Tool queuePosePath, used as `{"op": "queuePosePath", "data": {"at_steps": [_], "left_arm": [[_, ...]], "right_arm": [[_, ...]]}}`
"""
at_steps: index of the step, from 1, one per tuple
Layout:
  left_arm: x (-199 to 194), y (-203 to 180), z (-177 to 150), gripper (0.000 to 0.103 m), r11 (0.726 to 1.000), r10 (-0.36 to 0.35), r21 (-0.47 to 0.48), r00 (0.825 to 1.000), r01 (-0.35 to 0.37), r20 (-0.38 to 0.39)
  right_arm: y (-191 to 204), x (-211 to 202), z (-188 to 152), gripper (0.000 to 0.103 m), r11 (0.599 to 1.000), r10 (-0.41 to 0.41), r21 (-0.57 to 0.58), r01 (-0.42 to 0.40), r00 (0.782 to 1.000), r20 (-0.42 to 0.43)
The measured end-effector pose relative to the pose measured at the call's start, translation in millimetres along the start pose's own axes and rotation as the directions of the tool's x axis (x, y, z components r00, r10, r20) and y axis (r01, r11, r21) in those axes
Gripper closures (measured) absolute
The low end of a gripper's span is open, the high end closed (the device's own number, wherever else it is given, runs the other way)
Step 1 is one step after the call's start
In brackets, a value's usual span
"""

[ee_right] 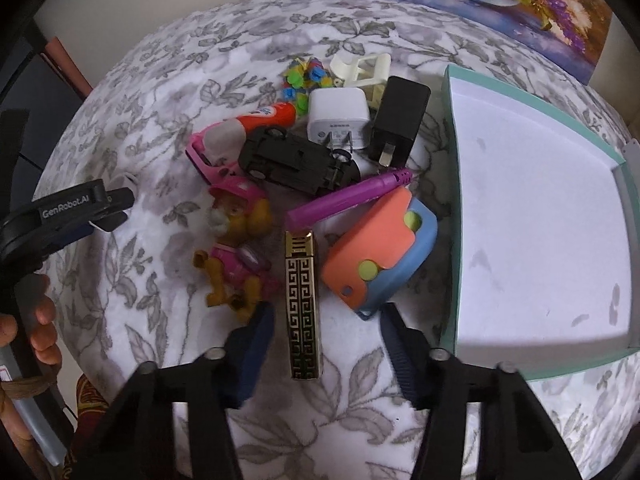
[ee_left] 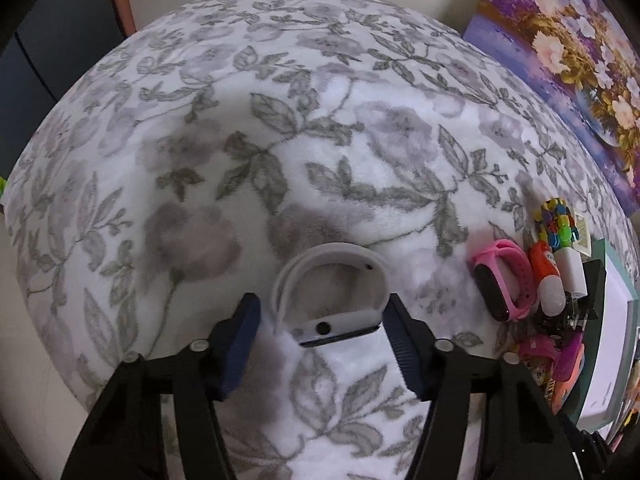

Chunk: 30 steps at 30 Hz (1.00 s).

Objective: Organize rigid objects
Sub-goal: 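Grasp the white smartwatch with the left tool while the right tool grasps the gold harmonica, then carry both into the tray and open both tools to release them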

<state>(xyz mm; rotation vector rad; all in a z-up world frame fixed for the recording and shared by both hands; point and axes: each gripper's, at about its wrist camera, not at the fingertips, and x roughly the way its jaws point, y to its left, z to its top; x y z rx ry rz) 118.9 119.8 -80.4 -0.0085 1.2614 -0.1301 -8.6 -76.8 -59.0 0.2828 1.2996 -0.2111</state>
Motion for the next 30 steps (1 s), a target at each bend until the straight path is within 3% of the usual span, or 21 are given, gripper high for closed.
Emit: {"op": "queuePosePath", "data": {"at_steps": [8, 18, 23, 30], "left_arm": [[8.0, -17.4, 5.4, 0.047, 0.995, 0.061, 0.077, 0.998, -0.062, 0.015], [4.6, -24.6, -3.4, 0.047, 0.990, 0.086, 0.106, 0.996, -0.088, 0.023], [-2.6, -26.1, -12.6, 0.048, 0.990, 0.082, 0.114, 0.997, -0.080, -0.014], [-19.4, -32.6, -23.6, 0.048, 0.996, 0.051, 0.077, 0.997, -0.047, -0.055]], "right_arm": [[2.8, 9.7, 0.8, 0.063, 1.000, -0.007, -0.015, 0.006, 1.000, -0.023], [30.9, 17.5, 1.8, 0.067, 0.991, -0.098, -0.087, 0.100, 0.995, 0.018], [34.4, 14.9, -4.1, 0.085, 0.993, -0.067, -0.100, 0.069, 0.997, 0.024], [30.8, 7.0, -9.8, 0.087, 0.997, 0.049, -0.065, -0.048, 0.999, 0.007]]}}
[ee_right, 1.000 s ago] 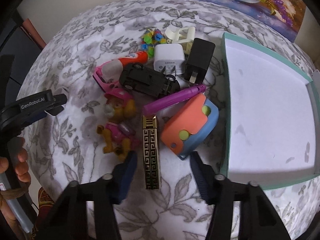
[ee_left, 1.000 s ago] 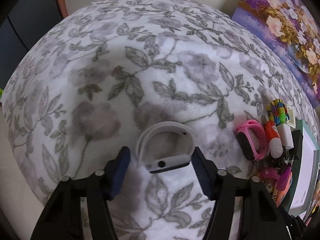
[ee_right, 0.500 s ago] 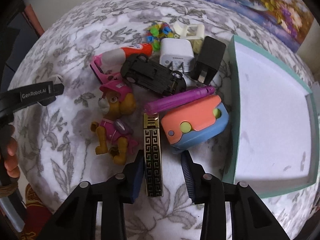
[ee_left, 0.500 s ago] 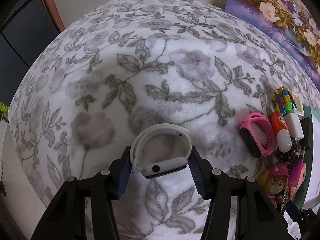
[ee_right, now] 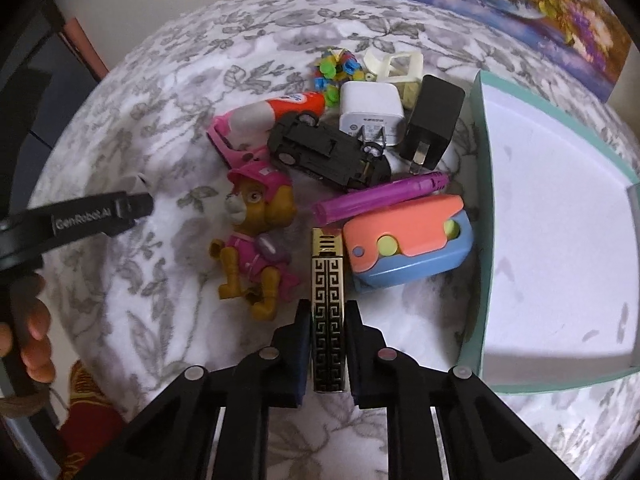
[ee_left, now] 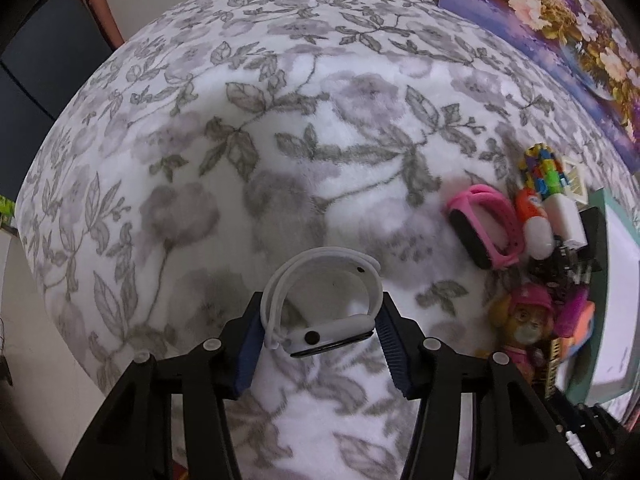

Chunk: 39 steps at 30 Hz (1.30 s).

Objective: Organize rigid objects
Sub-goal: 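Carry both into the tray and open both tools to release them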

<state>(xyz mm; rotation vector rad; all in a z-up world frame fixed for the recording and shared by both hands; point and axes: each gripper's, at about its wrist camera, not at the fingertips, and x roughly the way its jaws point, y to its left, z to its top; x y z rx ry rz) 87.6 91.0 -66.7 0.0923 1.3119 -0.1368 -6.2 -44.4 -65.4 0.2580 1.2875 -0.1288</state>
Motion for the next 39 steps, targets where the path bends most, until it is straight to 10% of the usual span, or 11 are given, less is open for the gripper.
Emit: {"op": "queuePosePath", "data": {"at_steps": [13, 19, 39], "left_arm": [[-72.1, -39.1, 7.7, 0.048, 0.999, -0.032, 0.014, 0.994, 0.031, 0.101], [-93.5, -78.1, 16.3, 0.048, 0.996, -0.044, 0.080, 0.989, 0.033, 0.139], [-69.8, -264.5, -9.6, 0.047, 0.919, -0.158, 0.371, 0.987, 0.131, 0.041]], "right_arm": [[-42.0, -47.5, 0.1, 0.087, 0.948, 0.262, 0.155, -0.277, 0.959, 0.113], [-74.7, -76.0, 5.3, 0.087, 0.933, 0.259, 0.197, -0.302, 0.941, 0.218], [-247.9, -93.8, -7.9, 0.086, 0.891, -0.219, 0.447, 0.081, 0.938, 0.268]]}}
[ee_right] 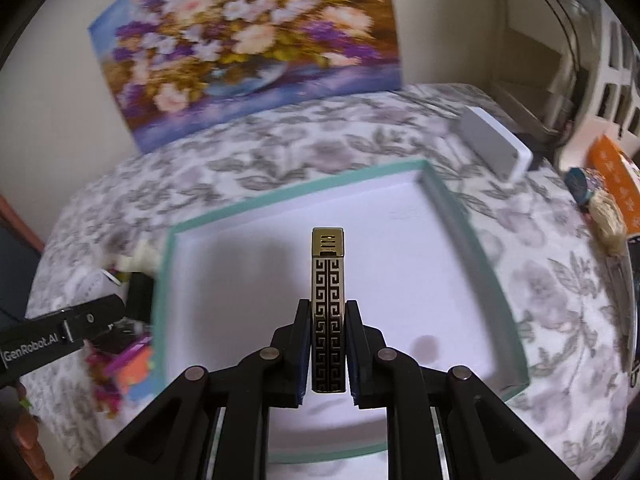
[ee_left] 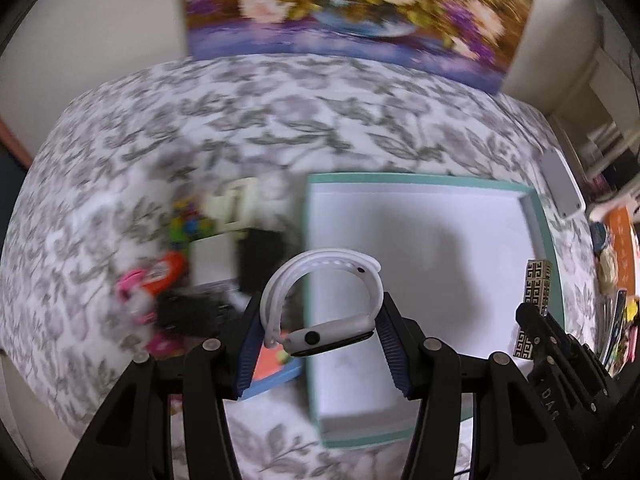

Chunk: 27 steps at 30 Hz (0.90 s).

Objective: Organize rigid objects
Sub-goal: 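Carry both into the tray and open both tools to release them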

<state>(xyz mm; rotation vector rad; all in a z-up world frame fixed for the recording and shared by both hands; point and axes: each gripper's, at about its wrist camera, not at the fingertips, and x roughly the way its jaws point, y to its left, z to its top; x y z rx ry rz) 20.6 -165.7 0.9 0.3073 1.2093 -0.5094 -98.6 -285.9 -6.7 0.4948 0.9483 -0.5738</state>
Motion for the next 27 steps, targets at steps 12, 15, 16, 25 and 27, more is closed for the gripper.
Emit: {"op": "queuePosePath", "data": {"at_steps": [12, 15, 16, 25, 27], "left_arm": [[43.9, -40.5, 6.9, 0.047, 0.996, -0.012, 0.090, 0.999, 0.016, -0.045], [47.7, -41.3, 7.0, 0.047, 0.995, -0.026, 0.093, 0.998, 0.031, -0.048], [48.4, -41.0, 7.0, 0.047, 0.995, -0.027, 0.092, 0.998, 0.031, -0.048], [41.2, -33.7, 4.4, 0.026, 0.996, -0.031, 0.082, 0.999, 0.032, -0.013], [37.6, -30.9, 3.9, 0.026, 0.996, -0.027, 0.079, 1.000, 0.027, 0.002]], "right_arm": [[-35.1, 24.0, 3.0, 0.086, 0.997, -0.078, 0.025, 0.079, 0.997, -0.025], [-39.2, 30.0, 3.2, 0.086, 0.996, -0.090, 0.027, 0.091, 0.995, -0.037], [-40.8, 31.7, 2.8, 0.086, 0.995, -0.093, 0.030, 0.094, 0.995, -0.040], [-49.3, 32.4, 0.3, 0.083, 0.992, -0.102, 0.074, 0.106, 0.994, -0.049], [-51.0, 32.6, -0.7, 0.077, 0.991, -0.100, 0.083, 0.104, 0.993, -0.055]]}}
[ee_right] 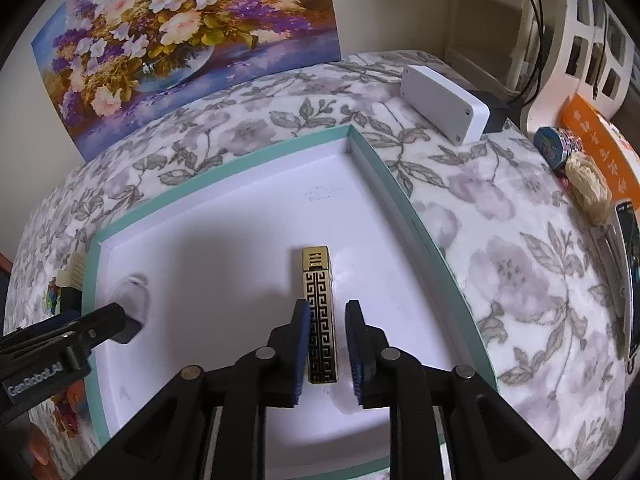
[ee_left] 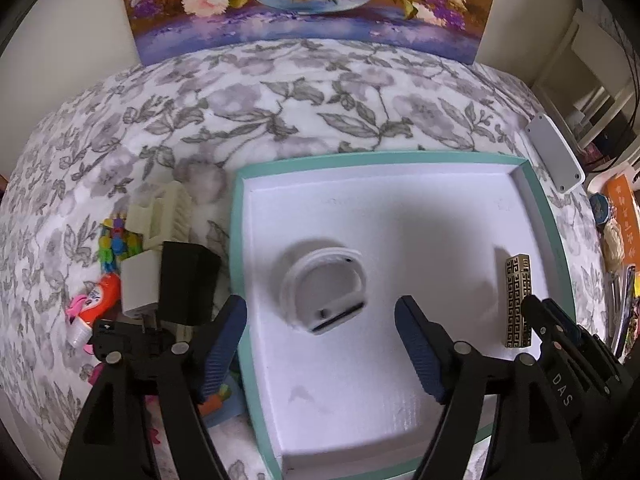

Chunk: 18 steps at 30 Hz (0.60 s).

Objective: Organize rigid objects
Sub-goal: 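Carry both into the tray and open both tools to release them, then withdraw both tools from the tray back toward the pile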

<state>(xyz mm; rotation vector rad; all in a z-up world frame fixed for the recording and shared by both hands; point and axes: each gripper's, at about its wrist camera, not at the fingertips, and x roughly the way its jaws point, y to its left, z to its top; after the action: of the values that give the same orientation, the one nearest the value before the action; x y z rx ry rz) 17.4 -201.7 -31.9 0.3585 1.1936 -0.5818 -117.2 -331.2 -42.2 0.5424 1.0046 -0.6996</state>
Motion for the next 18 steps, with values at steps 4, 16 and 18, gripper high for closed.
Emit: {"op": "queuePosePath", "data": {"at_steps": [4, 16, 18], "left_arm": [[-9.2, 7.4, -1.2, 0.018, 1.000, 0.011, -0.013, 0.999, -0.011, 0.034], [-39.6, 50.3, -13.8, 0.009, 0.983, 0.150, -0.125, 0.975, -0.130, 0.165], [-47.8, 60.1, -17.2, 0.009, 0.977, 0.170, -0.159, 0.966, -0.140, 0.197]], "right_arm": [[-1.4, -1.7, -1.9, 0.046, 1.000, -0.003, 0.008, 0.003, 1.000, -0.001], [-0.6, -19.7, -7.2, 0.013, 0.999, -0.013, 0.036, 0.011, 0.999, 0.034], [3.8, -24.3, -7.9, 0.008, 0.999, -0.025, 0.022, 0.024, 0.999, 0.047]]}}
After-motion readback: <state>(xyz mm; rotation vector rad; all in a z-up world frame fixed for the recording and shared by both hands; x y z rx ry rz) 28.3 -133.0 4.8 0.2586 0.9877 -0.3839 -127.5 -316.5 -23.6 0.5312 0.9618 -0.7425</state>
